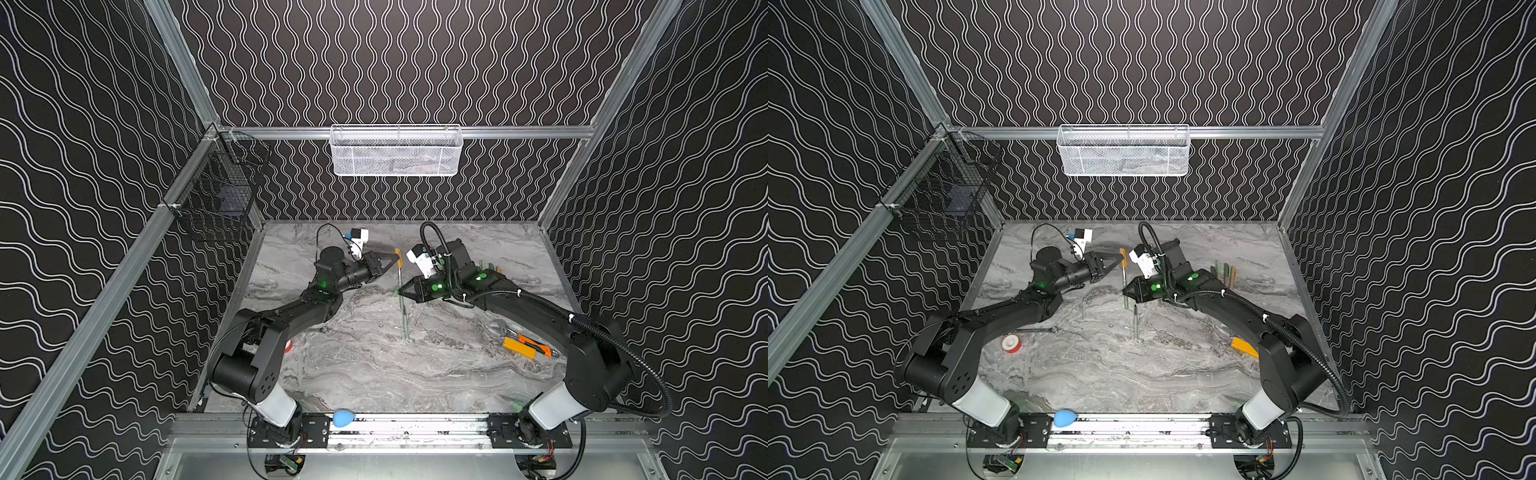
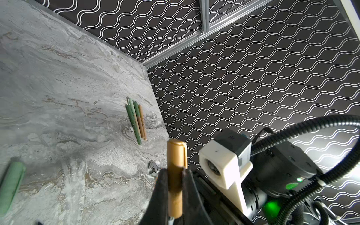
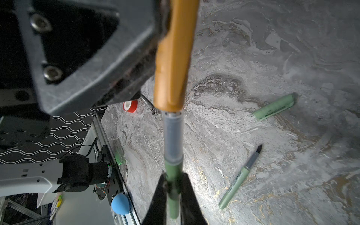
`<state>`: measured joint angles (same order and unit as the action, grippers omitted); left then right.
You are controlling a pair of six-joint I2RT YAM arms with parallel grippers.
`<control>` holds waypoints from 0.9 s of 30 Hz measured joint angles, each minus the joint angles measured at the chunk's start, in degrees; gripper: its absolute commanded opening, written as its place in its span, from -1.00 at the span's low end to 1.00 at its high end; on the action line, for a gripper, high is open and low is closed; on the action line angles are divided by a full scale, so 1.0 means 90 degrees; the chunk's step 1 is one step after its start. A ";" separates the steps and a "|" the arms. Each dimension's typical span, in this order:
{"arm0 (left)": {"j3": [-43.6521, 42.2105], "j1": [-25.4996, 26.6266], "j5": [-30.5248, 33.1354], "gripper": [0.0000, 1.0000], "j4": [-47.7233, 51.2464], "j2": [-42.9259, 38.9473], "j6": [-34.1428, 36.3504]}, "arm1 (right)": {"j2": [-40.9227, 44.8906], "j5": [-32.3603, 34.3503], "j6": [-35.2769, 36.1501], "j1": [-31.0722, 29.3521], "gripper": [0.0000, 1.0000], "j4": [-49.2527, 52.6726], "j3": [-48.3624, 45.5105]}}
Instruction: Insert the pens into the pen caps
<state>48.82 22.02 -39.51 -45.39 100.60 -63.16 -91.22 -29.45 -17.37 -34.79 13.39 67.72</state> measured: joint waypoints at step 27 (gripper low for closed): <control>0.0143 0.0012 -0.0165 -0.03 0.0580 -0.0238 0.0250 | 0.0160 0.0699 0.0056 0.0648 -0.98 0.0517 -0.0274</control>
<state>50.11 22.13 -40.99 -40.16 98.45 -60.90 -89.78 -23.16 -16.86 -28.95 18.04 65.25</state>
